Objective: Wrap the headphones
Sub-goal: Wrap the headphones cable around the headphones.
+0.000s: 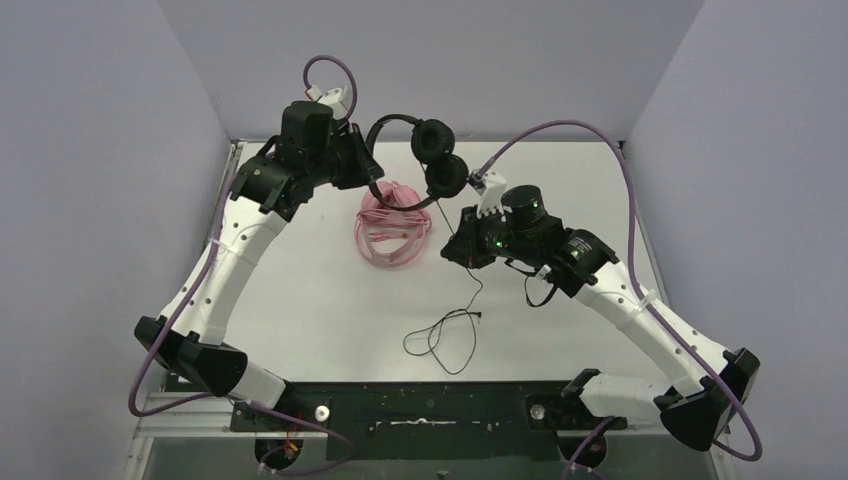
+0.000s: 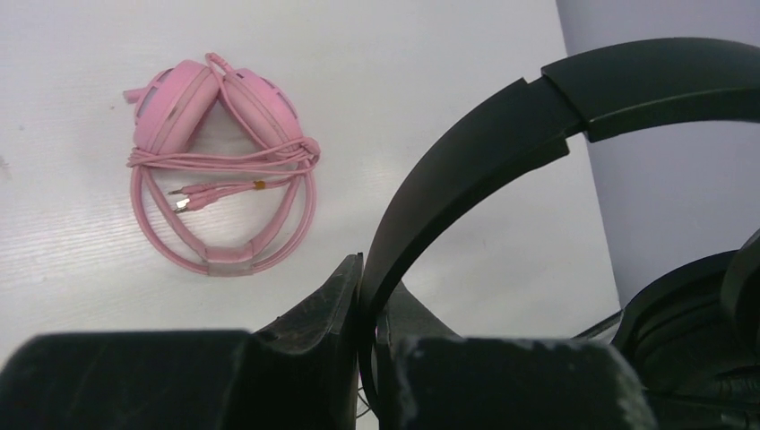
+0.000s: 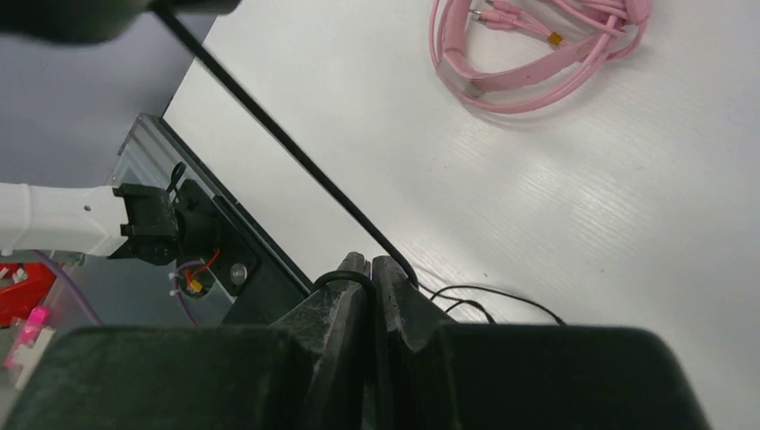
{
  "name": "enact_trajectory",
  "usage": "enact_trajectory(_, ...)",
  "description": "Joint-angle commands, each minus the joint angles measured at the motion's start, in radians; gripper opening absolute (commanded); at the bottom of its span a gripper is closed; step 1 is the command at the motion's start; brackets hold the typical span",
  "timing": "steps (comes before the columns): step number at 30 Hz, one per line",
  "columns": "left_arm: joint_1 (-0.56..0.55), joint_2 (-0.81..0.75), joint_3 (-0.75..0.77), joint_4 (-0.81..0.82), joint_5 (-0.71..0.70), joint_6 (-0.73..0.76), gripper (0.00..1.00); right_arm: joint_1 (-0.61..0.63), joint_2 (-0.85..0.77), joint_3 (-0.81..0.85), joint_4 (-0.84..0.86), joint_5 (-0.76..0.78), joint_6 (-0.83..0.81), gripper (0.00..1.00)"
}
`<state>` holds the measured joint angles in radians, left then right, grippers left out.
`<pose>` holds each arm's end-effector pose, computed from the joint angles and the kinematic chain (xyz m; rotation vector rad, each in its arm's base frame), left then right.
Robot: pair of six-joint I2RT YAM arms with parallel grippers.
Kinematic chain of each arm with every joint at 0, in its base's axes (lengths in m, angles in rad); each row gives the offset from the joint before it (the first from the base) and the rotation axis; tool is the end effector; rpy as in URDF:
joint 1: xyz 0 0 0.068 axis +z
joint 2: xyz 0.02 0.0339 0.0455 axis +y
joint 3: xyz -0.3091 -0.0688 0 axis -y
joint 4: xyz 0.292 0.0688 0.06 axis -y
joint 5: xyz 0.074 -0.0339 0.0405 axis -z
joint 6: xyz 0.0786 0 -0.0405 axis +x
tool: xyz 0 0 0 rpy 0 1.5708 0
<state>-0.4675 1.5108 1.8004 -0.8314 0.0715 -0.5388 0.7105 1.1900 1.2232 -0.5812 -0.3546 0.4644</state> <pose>0.3499 -0.1829 0.4843 -0.0337 2.1850 -0.6640 0.2256 0.2301 0.3932 -0.5031 2.2159 1.0404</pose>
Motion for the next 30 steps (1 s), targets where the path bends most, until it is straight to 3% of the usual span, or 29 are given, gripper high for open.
enact_trajectory(1, 0.020, -0.112, -0.048, 0.251, 0.198, -0.029, 0.00, -0.023, -0.056, -0.037, 0.018, 0.045, -0.033, 0.05)
enact_trajectory(6, 0.023, -0.164, -0.124, 0.338, 0.283, -0.081, 0.00, -0.036, -0.108, -0.112, 0.164, 0.018, -0.022, 0.08)
enact_trajectory(9, 0.014, -0.205, -0.180, 0.368, 0.241, -0.104, 0.00, -0.035, -0.122, -0.139, 0.280, -0.053, 0.030, 0.10)
enact_trajectory(11, -0.002, -0.242, -0.224, 0.371, 0.110, -0.104, 0.00, -0.031, -0.112, -0.136, 0.367, -0.151, 0.090, 0.06)
enact_trajectory(13, -0.025, -0.284, -0.270, 0.363, -0.120, -0.104, 0.00, -0.002, -0.112, -0.149, 0.450, -0.225, 0.151, 0.03)
enact_trajectory(18, -0.067, -0.347, -0.363, 0.416, -0.462, -0.121, 0.00, 0.057, -0.152, -0.201, 0.570, -0.211, 0.236, 0.00)
enact_trajectory(30, -0.162, -0.354, -0.415, 0.493, -0.707, -0.090, 0.00, 0.133, 0.047, -0.006, 0.619, -0.227, 0.247, 0.00)
